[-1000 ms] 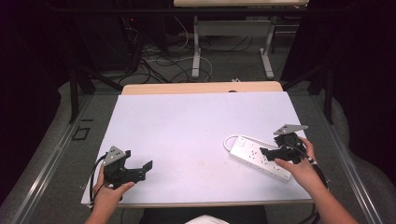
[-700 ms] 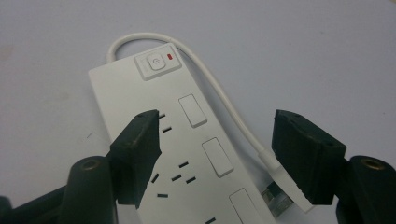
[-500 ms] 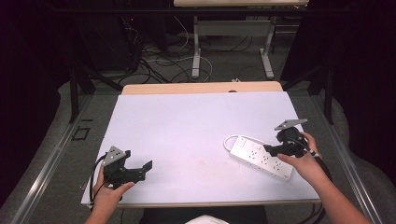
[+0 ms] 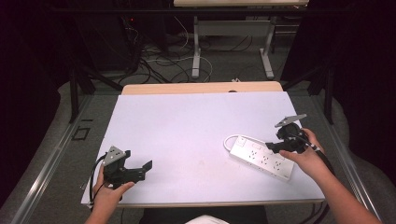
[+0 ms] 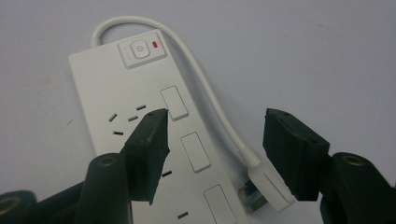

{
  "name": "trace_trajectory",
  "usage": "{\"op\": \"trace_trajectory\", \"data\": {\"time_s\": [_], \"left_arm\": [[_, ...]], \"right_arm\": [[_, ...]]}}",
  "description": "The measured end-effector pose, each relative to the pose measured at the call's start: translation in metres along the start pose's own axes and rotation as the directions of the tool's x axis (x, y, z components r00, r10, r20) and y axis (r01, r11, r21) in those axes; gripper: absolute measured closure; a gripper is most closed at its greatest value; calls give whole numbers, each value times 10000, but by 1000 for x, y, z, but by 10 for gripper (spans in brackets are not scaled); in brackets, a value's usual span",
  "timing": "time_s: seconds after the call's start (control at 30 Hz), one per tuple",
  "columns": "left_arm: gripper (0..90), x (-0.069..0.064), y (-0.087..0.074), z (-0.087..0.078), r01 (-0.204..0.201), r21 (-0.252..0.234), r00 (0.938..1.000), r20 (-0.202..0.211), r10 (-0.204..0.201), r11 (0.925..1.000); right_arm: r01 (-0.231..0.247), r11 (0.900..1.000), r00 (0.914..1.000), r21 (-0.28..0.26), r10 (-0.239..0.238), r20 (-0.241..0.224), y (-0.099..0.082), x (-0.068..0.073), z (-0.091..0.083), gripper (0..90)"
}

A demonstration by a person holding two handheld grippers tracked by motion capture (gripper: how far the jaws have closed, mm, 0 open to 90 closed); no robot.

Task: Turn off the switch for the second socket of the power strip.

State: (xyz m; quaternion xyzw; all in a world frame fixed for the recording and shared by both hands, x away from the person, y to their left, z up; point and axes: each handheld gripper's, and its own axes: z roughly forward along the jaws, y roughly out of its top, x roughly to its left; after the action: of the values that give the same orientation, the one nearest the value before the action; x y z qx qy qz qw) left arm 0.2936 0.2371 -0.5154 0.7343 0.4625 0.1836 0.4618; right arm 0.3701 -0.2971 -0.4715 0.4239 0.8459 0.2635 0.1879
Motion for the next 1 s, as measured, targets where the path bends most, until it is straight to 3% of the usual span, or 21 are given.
{"op": "trace_trajectory", "data": {"time_s": [0.17,0.33,0.47,0.53,0.83,1.0], "left_arm": [[10,0,0,0,6,0,10000,7,-6,10000],[10,0,0,0,-8,-2,10000,2,8,10000],[10,0,0,1,-16,12,10000,-2,16,10000],[10,0,0,1,-13,29,10000,-4,13,10000],[12,1,0,1,-34,60,10000,-22,34,10000],[13,1,0,1,-42,61,10000,-28,43,10000]], "right_arm": [[-523,9981,9986,313,520,99,0,-4,3,461],[-834,9949,9965,561,830,86,1,-8,5,538],[-966,9926,9953,729,961,104,2,-10,7,550],[-1586,9837,9868,846,1608,-198,1,-12,9,562],[-1481,9822,9890,1153,1478,117,3,-13,13,597],[-1832,9728,9831,1417,1821,206,6,-12,14,654]]}}
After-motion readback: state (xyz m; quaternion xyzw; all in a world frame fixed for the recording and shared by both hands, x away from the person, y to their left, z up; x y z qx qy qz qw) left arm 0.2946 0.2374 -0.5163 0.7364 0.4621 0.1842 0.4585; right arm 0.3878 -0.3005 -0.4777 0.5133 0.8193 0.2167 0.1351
